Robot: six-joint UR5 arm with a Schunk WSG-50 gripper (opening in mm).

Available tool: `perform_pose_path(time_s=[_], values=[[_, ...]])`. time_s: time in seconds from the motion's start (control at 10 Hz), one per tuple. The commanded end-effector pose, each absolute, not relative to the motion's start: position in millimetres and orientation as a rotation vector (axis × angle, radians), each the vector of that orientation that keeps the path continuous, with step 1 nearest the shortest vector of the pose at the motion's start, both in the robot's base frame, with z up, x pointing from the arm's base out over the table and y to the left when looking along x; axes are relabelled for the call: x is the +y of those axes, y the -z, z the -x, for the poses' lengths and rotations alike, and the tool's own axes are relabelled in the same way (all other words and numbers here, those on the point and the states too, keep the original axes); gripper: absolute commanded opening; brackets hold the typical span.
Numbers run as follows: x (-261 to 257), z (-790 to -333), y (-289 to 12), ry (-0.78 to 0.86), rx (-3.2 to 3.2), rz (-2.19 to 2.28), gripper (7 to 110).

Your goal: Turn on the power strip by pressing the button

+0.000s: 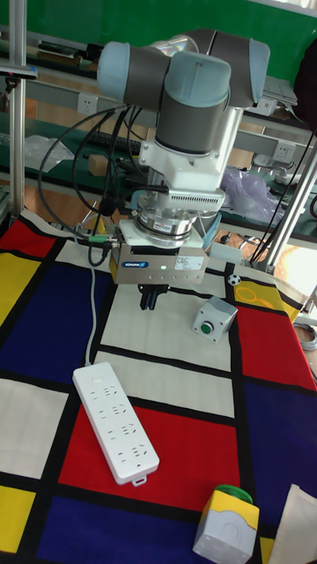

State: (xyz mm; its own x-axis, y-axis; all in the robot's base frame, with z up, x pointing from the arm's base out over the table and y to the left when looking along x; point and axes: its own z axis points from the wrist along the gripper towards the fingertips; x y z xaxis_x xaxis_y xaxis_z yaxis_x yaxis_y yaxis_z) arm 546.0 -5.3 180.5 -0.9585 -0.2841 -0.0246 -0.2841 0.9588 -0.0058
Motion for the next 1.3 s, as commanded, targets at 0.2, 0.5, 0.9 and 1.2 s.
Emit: perform_pose_path(time_s=[0.2,0.5,0.9,1.2], values=[[-21,-529,-182,0.083,3.159,0.465,7],[-5,-510,-183,-0.044,3.197,0.616,7],[22,-509,-185,-0.214,3.185,0.574,7],[27,-532,-184,-0.218,3.115,0.442,7]])
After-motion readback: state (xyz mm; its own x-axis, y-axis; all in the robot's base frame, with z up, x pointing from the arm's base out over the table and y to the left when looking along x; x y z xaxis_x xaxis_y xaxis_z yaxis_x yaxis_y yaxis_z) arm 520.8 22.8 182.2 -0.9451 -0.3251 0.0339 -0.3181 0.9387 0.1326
